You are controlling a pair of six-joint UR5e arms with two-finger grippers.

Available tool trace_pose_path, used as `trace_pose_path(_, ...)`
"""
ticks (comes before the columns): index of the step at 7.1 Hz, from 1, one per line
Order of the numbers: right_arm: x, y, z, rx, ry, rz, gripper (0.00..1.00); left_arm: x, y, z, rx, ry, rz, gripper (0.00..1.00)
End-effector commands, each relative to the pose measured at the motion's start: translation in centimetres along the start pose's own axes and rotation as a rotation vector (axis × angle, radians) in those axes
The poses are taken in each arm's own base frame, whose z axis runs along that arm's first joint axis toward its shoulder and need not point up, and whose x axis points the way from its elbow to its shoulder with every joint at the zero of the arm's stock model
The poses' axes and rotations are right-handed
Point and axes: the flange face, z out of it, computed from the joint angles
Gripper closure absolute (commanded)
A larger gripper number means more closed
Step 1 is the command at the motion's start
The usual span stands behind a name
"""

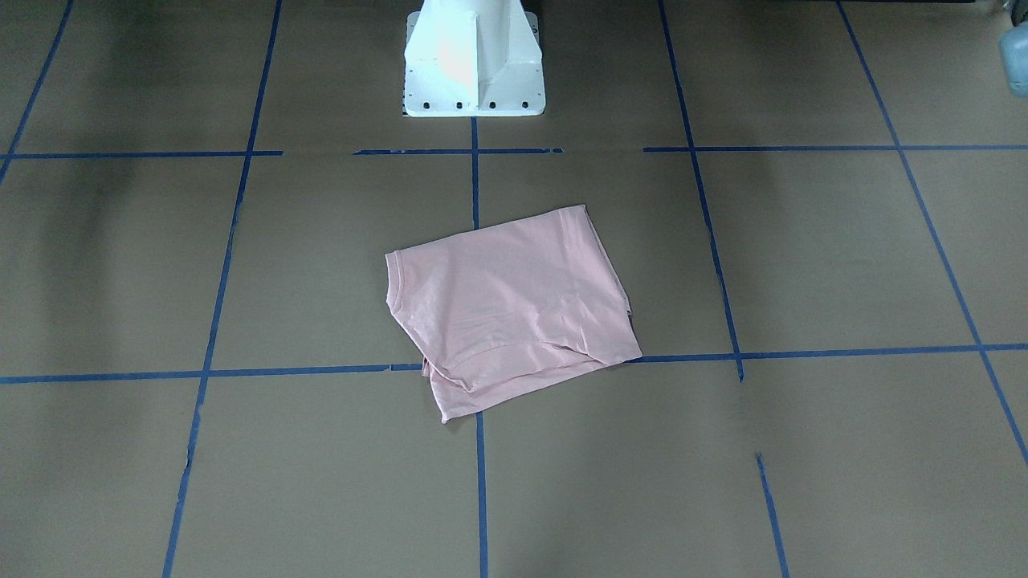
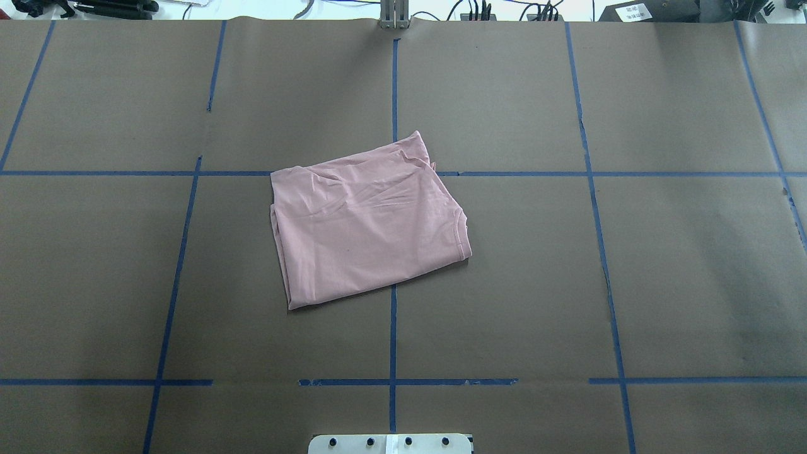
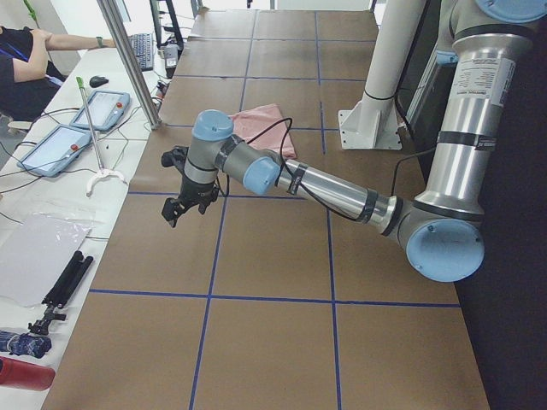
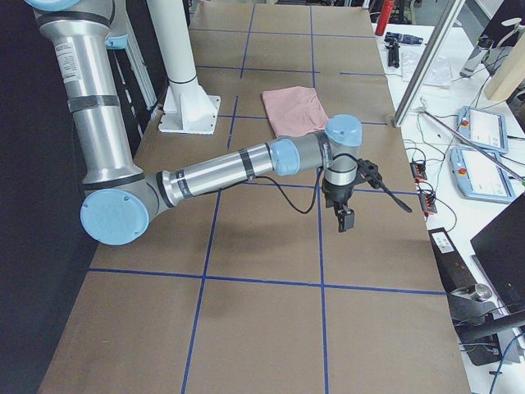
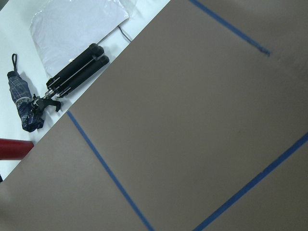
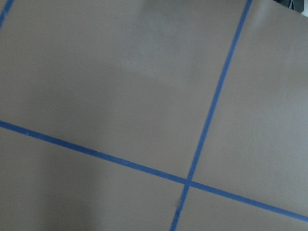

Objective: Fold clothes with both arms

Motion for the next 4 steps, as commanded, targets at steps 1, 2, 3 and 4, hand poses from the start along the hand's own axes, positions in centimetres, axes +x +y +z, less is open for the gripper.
trace_pose_path(1, 8.0, 10.2, 4.9, -0.096, -0.027, 0.117, 0.00, -6.5, 9.8, 2.2, -0.017, 0.121, -0.182, 0.00)
trace_pose_path(2, 10.9, 15.9, 7.9, -0.164, -0.035, 0.202, 0.00, -5.8, 14.7, 5.0, -0.085, 0.156, -0.244, 0.00)
trace_pose_path(3, 11.2, 19.4, 9.5, -0.171, -0.052, 0.228, 0.00, -5.4, 19.2, 7.4, -0.133, 0.192, -0.293, 0.00)
trace_pose_path(4, 11.1, 22.3, 10.6, -0.172, -0.106, 0.255, 0.00, -5.2, 20.2, 8.0, -0.162, 0.200, -0.324, 0.00)
